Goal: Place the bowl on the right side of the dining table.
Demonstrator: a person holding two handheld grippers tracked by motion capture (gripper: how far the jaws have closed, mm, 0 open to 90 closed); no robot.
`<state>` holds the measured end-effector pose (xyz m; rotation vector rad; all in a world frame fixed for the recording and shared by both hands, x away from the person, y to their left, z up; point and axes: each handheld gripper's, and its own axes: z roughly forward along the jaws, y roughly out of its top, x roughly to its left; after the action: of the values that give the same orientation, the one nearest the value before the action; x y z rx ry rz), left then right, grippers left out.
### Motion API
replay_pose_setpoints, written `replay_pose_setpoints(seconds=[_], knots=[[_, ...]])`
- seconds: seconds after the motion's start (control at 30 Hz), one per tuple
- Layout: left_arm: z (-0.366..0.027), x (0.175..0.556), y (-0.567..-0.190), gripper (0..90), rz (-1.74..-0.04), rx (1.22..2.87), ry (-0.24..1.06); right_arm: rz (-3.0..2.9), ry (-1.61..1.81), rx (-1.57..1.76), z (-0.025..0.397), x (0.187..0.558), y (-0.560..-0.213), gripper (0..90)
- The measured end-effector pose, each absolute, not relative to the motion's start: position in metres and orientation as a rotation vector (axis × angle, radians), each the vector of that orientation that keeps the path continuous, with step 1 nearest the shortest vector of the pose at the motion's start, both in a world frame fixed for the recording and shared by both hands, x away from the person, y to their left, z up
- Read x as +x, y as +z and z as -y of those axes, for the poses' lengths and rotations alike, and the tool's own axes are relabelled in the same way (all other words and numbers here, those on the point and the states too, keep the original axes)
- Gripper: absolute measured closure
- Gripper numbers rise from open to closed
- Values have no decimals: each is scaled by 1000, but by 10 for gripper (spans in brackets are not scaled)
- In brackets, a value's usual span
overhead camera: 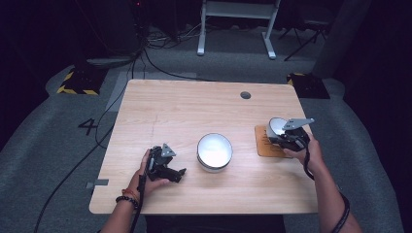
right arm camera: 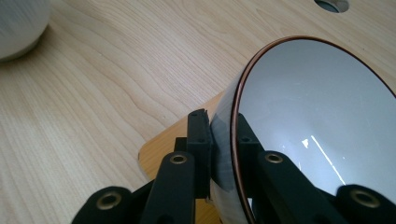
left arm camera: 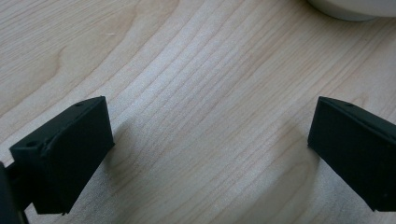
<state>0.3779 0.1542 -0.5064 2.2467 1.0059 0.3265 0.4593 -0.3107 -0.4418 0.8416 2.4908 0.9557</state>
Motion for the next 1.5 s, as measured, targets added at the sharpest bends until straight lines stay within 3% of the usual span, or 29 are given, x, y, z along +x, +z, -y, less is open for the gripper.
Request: replay_pose_setpoints(seconds=[0.73,1.5], knots=[[-154,378,-506,1,-1006,2247,327,-2508,980,838,302,458,-454,800],[-154,378,-506,1,-1005,2250,325,-2491,1011,855,305,456,-444,761]])
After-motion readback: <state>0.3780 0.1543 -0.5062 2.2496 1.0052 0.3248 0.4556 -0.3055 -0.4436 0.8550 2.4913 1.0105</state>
